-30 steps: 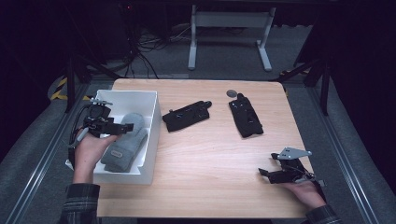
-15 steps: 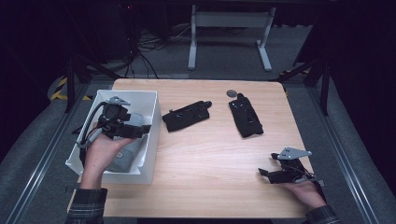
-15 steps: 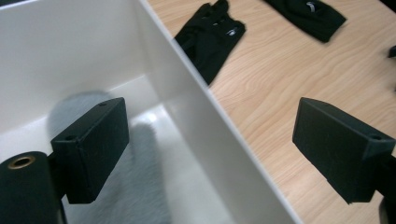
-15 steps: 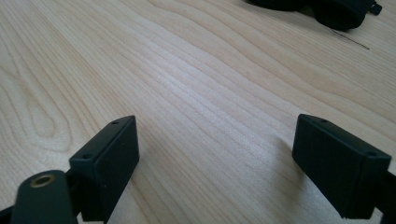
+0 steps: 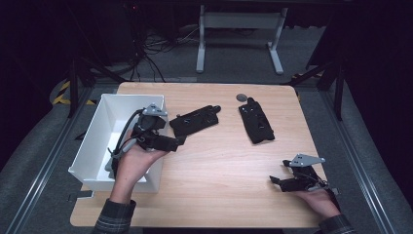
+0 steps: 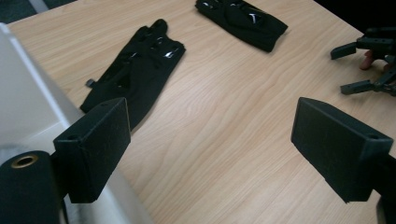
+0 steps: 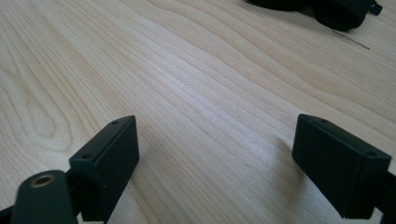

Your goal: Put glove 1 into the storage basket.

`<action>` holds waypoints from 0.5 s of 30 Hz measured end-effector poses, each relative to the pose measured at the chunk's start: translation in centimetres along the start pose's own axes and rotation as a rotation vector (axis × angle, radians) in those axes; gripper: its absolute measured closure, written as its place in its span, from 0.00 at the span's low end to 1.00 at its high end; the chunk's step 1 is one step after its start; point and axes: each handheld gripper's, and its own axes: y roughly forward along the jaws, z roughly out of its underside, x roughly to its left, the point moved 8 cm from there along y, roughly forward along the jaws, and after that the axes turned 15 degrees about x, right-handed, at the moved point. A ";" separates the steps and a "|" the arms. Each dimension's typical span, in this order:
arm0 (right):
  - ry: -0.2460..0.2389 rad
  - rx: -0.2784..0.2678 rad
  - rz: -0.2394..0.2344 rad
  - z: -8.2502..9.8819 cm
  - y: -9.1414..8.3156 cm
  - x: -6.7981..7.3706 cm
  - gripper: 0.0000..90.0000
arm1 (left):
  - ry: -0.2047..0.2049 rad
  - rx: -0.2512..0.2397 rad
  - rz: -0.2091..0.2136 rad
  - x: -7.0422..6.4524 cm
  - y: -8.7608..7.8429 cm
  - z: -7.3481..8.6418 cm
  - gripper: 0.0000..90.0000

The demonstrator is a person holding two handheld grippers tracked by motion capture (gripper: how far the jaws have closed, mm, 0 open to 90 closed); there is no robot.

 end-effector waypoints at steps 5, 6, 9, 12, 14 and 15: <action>0.001 0.000 0.000 0.0 0.0 0.0 0.17 | 0.053 0.006 0.025 -2.5 1.6 -0.3 0.14; 0.001 0.000 0.000 0.0 0.0 0.0 0.17 | 0.053 0.006 0.025 -2.5 1.6 -0.3 0.14; 0.001 0.000 0.000 0.0 0.0 0.0 0.17 | 0.081 0.017 0.033 -3.9 2.9 -0.2 0.14; -0.002 0.000 0.000 0.0 0.0 0.0 0.17 | 0.094 0.021 0.035 -4.9 4.2 0.0 0.14; -0.002 0.000 -0.001 0.0 0.0 0.0 0.17 | 0.099 0.025 0.040 -5.3 5.2 0.3 0.14; -0.002 0.000 -0.001 0.0 0.0 0.0 0.17 | 0.098 0.030 0.045 -5.4 5.6 0.5 0.14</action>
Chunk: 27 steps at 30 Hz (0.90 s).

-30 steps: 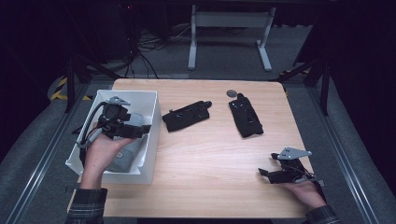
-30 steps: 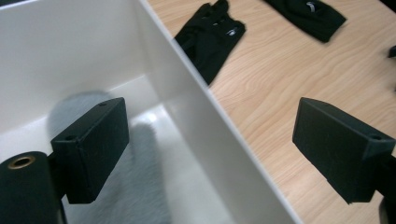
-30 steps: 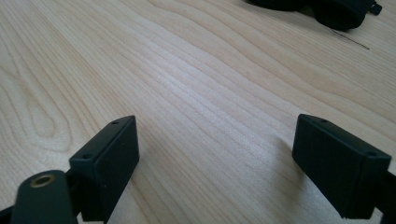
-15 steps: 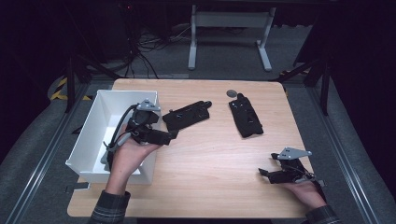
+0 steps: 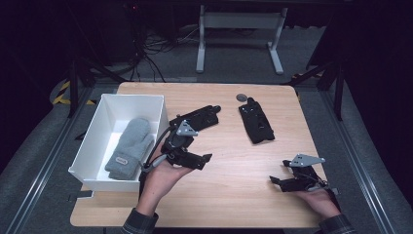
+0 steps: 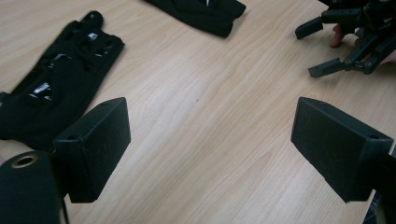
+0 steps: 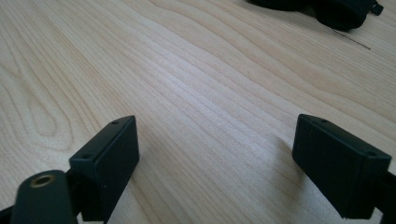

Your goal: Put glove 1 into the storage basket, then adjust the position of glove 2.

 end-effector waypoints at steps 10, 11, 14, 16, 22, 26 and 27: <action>-0.006 0.003 -0.003 0.0 0.0 0.1 0.15 | 0.033 0.005 -0.005 -0.5 4.2 2.7 0.14; -0.006 0.002 -0.004 0.0 0.0 0.1 0.15 | 0.041 0.006 -0.008 -0.4 4.3 3.0 0.14; -0.006 0.003 -0.003 0.0 0.0 0.1 0.15 | 0.046 -0.003 -0.015 -0.2 4.7 3.5 0.13; -0.005 0.002 -0.004 0.0 0.0 0.1 0.15 | 0.039 -0.021 -0.011 0.0 5.0 4.0 0.13; -0.004 0.003 -0.003 0.0 0.0 0.1 0.15 | 0.019 -0.033 0.025 0.0 6.5 5.8 0.13; -0.011 0.005 -0.002 0.1 0.0 0.1 0.15 | 0.045 -0.003 -0.023 0.2 7.6 6.9 0.13; -0.015 0.010 -0.002 0.1 0.0 0.1 0.14 | 0.049 -0.002 -0.025 0.3 7.8 7.1 0.13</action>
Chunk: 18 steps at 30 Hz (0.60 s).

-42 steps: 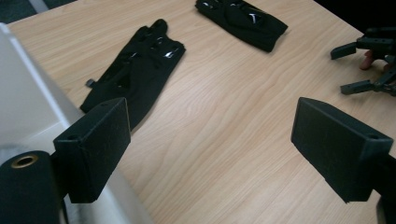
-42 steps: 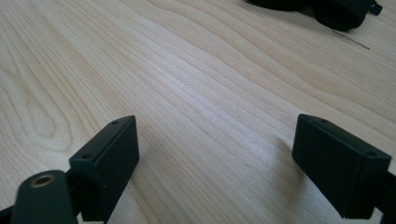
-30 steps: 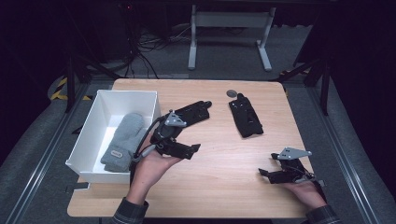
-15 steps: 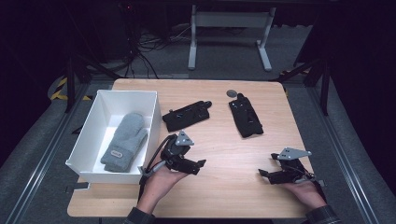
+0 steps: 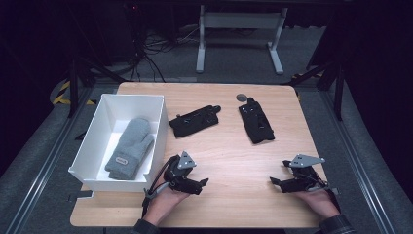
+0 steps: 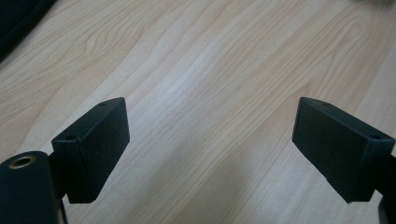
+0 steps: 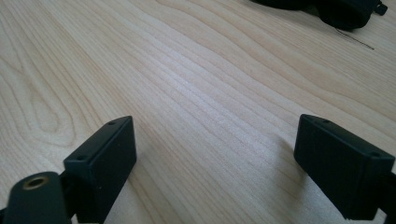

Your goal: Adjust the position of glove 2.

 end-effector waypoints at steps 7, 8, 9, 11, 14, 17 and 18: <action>0.004 0.051 0.021 -0.2 -0.6 -0.1 0.29 | 0.005 0.040 -0.013 0.1 0.9 0.9 0.10; 0.014 0.050 0.019 -0.4 -0.7 -0.1 0.32 | 0.006 0.046 -0.015 0.1 1.0 1.1 0.10; 0.021 0.048 0.016 -0.7 -0.8 -0.2 0.37 | 0.013 0.052 -0.013 0.0 1.2 1.2 0.10; 0.025 0.036 0.017 -1.6 -0.8 -0.5 0.48 | 0.016 0.081 0.000 -0.1 1.7 1.6 0.07; 0.031 0.013 0.017 -3.1 -0.9 -1.0 0.73 | 0.033 0.105 -0.009 -0.3 2.1 2.0 0.06; 0.042 0.001 -0.006 -4.5 -0.5 -1.5 0.88 | 0.045 0.106 -0.026 -0.3 2.3 2.1 0.04; 0.042 0.001 -0.007 -4.8 -0.3 -1.7 0.93 | 0.045 0.105 -0.026 -0.2 2.3 2.1 0.04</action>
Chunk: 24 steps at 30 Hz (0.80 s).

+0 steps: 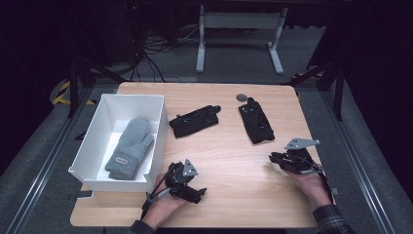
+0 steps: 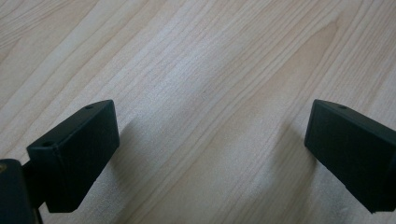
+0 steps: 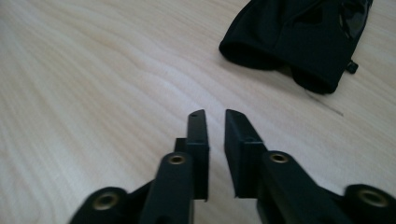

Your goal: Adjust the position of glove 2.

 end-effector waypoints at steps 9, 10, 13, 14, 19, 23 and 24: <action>0.005 -0.040 -0.015 -3.4 1.1 -1.8 1.00 | 0.013 -0.029 0.008 0.1 0.3 0.0 0.00; 0.007 -0.044 -0.008 -3.8 1.2 -2.1 1.00 | 0.013 -0.029 0.009 0.1 0.3 0.0 0.00; 0.008 -0.055 0.009 -5.0 1.7 -3.0 1.00 | 0.014 -0.032 0.006 0.2 0.3 -0.1 0.00; 0.011 -0.066 0.013 -5.3 1.8 -3.2 1.00 | 0.013 -0.032 0.006 0.2 0.3 -0.1 0.00; 0.029 -0.075 0.028 -6.7 2.9 -4.2 1.00 | 0.015 -0.030 0.009 0.2 0.3 -0.1 0.00; 0.038 -0.057 0.037 -6.9 3.9 -4.8 1.00 | 0.014 -0.031 0.008 0.2 0.3 -0.1 0.00; 0.041 -0.030 0.043 -6.6 4.8 -5.0 1.00 | 0.014 -0.031 0.008 0.2 0.3 -0.1 0.00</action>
